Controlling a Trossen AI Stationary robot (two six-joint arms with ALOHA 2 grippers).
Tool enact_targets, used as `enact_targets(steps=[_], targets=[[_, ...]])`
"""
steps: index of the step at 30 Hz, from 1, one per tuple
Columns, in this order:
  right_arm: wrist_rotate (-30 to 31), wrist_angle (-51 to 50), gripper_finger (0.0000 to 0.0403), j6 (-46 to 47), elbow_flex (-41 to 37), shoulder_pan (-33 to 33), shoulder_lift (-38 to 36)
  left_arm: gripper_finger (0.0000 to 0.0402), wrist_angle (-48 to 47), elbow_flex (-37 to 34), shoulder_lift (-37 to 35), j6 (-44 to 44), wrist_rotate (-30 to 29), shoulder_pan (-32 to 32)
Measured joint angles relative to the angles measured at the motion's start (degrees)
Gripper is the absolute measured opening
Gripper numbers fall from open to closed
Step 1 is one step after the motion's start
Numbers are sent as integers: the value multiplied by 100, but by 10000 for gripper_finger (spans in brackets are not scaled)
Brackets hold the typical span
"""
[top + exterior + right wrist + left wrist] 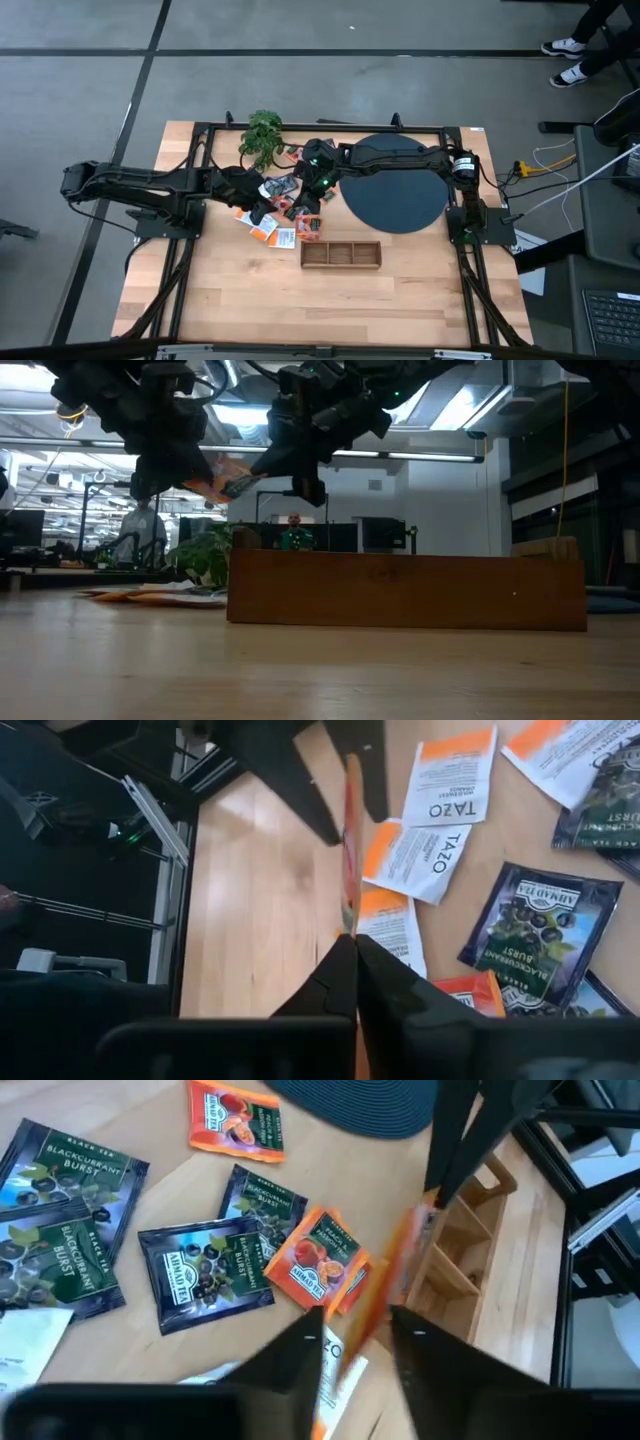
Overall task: Pick & Place Tea
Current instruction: Put the orange tea bag into the right section of the wooden organizer
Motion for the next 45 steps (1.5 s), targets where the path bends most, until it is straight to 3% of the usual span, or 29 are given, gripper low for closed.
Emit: enact_targets(steps=[2,4,9,12,16,19,22,26,31,38,45], targets=[[0,-4,13,2,0,0,0,36,71,0,0,55,58,-3],[0,-9,21,6,0,0,0,15,163,0,0,84,65,-3],[-232,-188,50,-7,0,-27,-5,9,459,0,0,28,-5,-3],[-326,-787,77,-173,-2,-99,-134,9,463,0,0,-94,-305,-45],[200,-1554,117,-590,-2,-223,-491,8,695,0,0,-108,-915,-260],[377,-1578,142,-678,-147,-278,-844,8,1372,-81,0,-82,-1246,-418],[519,-1491,162,-691,-364,-321,-1255,8,2965,-519,0,-123,-1650,-547],[654,-1043,180,-426,-933,-408,-1927,8,5161,-1406,33,-414,-2245,-630],[830,418,188,343,-1721,-483,-2685,8,6594,-1837,170,-562,-2761,-818],[907,1799,189,1077,-2105,-465,-2738,8,7051,-1076,948,-199,-2560,-735],[854,2113,189,1167,-2117,-389,-2731,8,7028,-481,1566,-107,-2124,-469]])
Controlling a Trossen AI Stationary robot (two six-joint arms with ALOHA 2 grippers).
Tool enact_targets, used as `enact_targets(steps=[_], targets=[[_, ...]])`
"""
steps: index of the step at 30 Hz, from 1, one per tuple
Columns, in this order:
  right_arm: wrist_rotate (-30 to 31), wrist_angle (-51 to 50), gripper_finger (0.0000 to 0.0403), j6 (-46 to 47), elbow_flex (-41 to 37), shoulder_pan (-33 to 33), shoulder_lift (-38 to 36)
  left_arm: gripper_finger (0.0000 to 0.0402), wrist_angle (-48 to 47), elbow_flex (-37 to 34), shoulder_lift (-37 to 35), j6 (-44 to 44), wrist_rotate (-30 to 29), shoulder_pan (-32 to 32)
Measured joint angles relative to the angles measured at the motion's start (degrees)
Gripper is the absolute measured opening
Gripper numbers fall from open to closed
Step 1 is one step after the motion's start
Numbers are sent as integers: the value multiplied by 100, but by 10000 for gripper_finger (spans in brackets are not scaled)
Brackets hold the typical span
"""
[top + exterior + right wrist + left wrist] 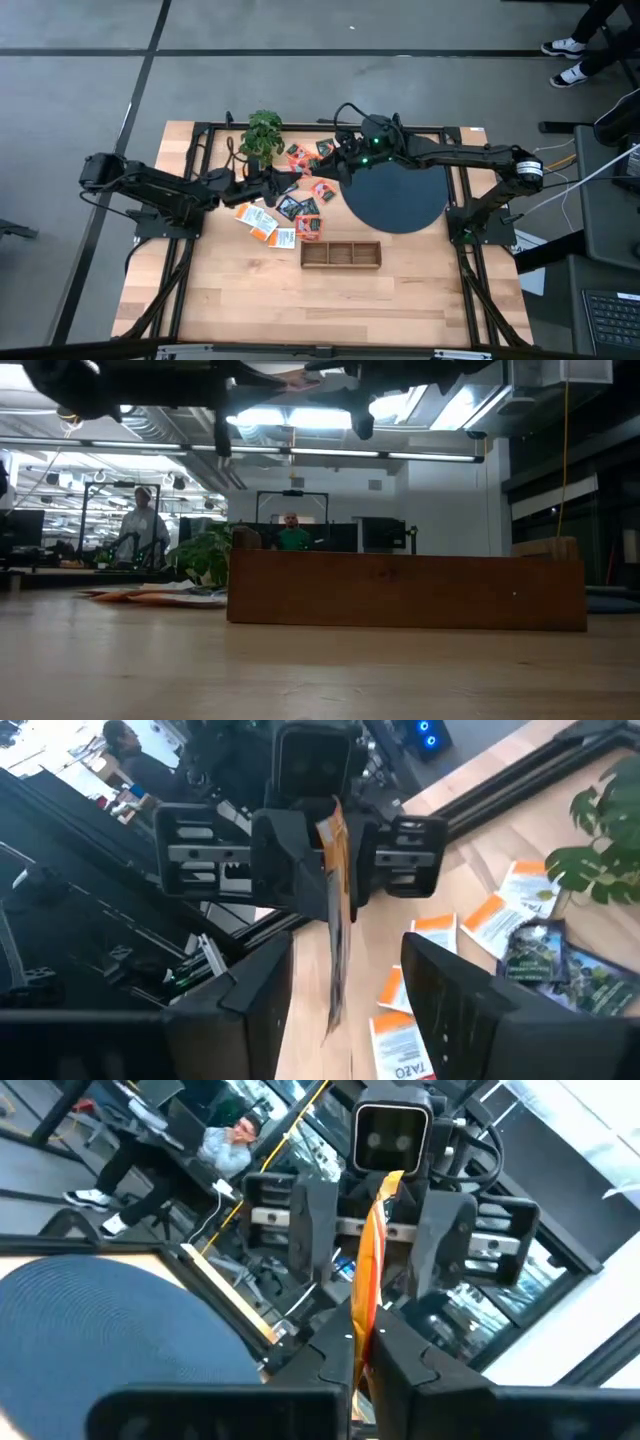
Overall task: Pick & Place Tea
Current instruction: Put the orange tea bag into the right section of the wooden organizer
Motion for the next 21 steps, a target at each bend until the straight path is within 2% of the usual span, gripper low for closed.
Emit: enact_targets(steps=[7,18,21], targets=[[-131,-6,159,70,0,71,3,10,-6,73,56,0,14,27],[-149,-95,21,32,0,68,3,11,-169,73,54,39,185,16],[-303,-103,8,-74,0,66,3,15,-172,73,50,2,380,20]])
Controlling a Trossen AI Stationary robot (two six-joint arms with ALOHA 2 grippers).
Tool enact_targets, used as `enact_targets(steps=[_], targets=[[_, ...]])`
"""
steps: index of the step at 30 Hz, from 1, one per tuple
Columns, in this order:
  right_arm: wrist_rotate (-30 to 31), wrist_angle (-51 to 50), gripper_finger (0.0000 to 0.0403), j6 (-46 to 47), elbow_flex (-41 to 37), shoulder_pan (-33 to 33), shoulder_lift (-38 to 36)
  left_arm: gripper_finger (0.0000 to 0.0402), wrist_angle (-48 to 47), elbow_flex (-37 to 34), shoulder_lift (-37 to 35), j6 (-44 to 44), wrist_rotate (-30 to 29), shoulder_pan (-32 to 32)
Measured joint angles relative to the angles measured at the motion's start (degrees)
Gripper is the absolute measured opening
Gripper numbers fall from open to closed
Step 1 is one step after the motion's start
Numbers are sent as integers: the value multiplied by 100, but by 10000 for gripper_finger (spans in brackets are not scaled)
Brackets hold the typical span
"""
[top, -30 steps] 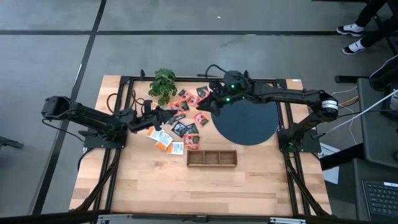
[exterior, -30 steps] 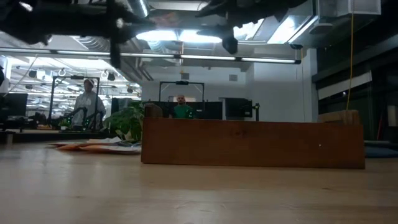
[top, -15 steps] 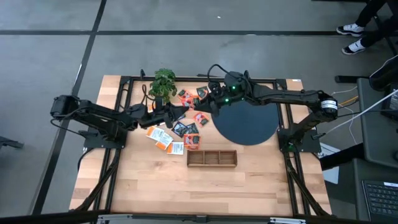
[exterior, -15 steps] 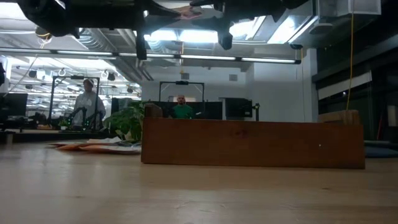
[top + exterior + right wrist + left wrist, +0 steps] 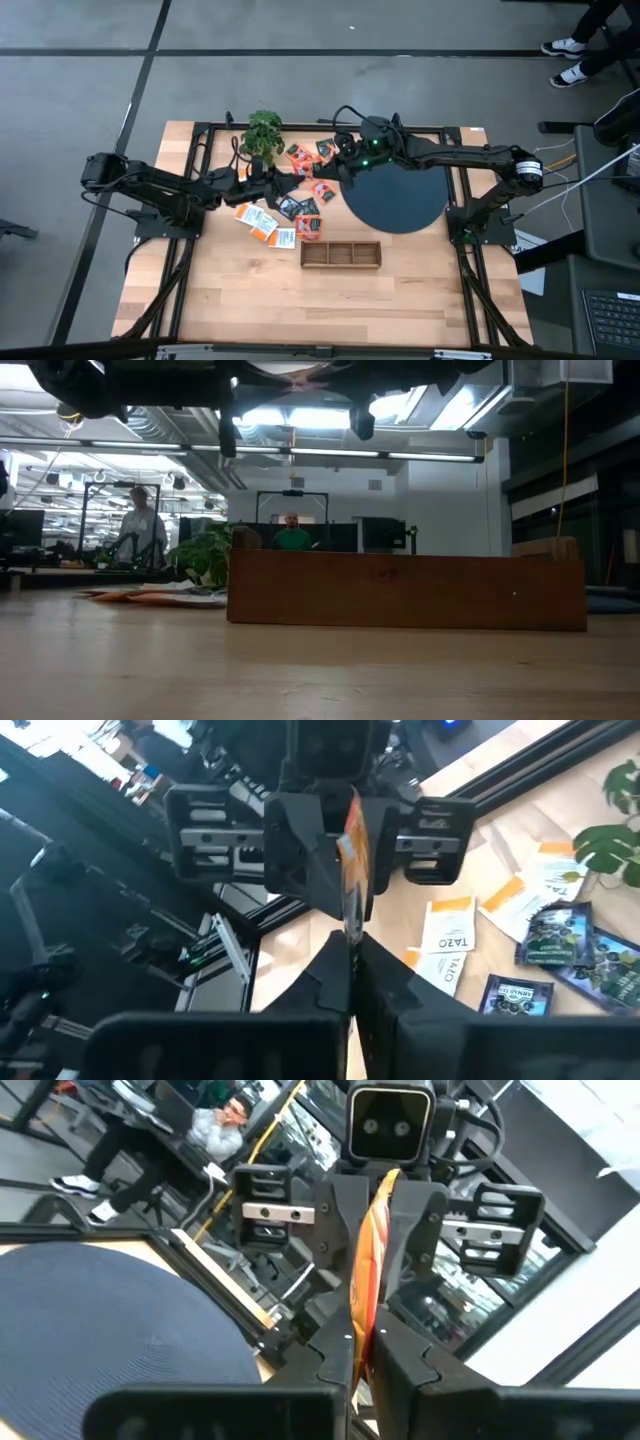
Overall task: Pick & Place Tea
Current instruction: Put the orange tea bag into the right section of the wooden organizer
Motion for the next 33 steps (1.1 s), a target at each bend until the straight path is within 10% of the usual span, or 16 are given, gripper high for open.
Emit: enact_targets(steps=[9,17,33], targets=[[-621,-881,5,-113,6,-2,-190,61,-289,-5,2,241,445,-4],[-812,-3639,3,-1103,514,124,-462,117,-806,-9,2,398,1174,2],[388,-5909,2,-1922,844,1107,-144,132,-1987,-9,4,-196,1332,7]])
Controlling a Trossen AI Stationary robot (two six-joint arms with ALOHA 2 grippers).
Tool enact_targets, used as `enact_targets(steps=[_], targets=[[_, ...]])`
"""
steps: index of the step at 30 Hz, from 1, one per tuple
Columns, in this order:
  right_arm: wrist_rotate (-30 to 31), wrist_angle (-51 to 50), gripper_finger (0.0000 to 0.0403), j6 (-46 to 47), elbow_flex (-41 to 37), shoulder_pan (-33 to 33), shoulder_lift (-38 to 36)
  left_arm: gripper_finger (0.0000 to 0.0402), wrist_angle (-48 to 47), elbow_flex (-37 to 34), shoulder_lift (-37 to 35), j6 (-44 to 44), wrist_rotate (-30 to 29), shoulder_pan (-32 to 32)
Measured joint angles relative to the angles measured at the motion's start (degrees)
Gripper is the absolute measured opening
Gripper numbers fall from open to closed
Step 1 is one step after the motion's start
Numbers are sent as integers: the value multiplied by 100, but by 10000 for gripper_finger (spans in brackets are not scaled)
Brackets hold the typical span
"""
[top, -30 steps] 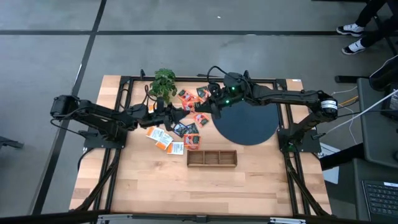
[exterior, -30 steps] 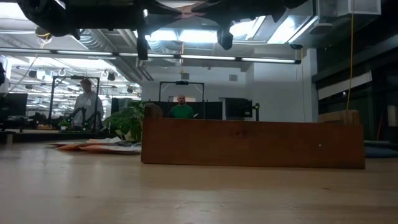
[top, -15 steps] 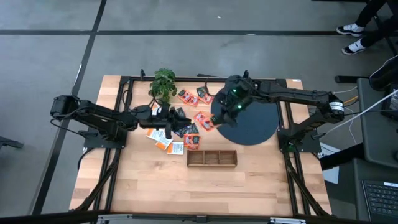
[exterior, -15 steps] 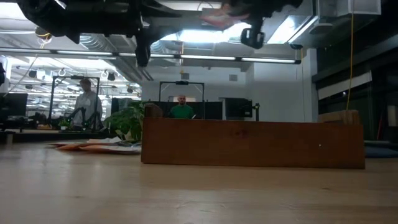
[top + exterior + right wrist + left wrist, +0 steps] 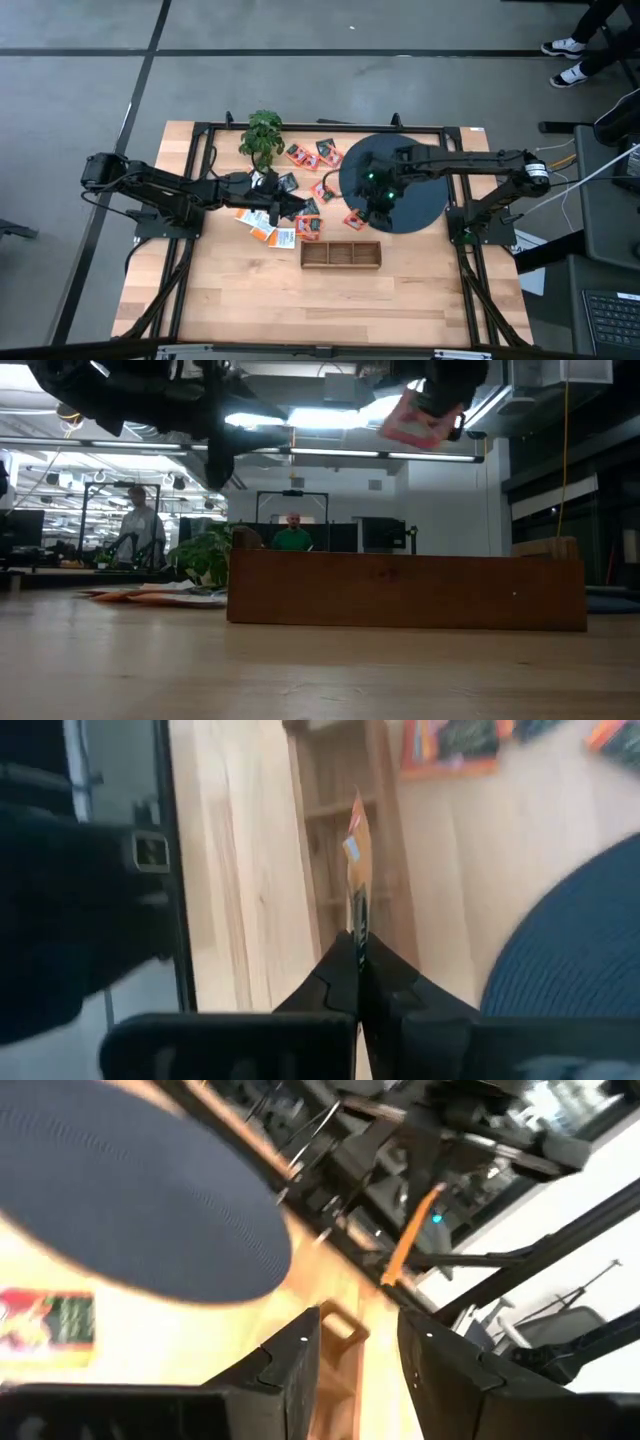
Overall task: Pick & Place Tea
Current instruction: Put the orange tea bag into the right section of the wooden organizer
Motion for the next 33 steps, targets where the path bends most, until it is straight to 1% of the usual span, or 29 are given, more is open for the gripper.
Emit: enact_targets(steps=[5,9,15,21,26,30,33], targets=[[22,-337,2,-74,0,242,356,132,-606,0,0,-424,-2,2],[-57,-526,2,-188,0,416,549,132,-919,0,0,-680,-4,2],[-79,-582,2,-210,-2,657,811,132,-989,0,0,-681,0,-22],[-72,-580,2,-379,-2,734,1240,132,-992,0,0,-674,0,-22],[96,-590,2,-523,-4,734,1473,132,-996,0,0,-674,2,-22],[143,-583,2,-645,-97,734,1506,132,-998,0,0,-674,3,-22],[364,-663,3,-658,-202,734,1508,132,-1001,0,0,-672,4,-22]])
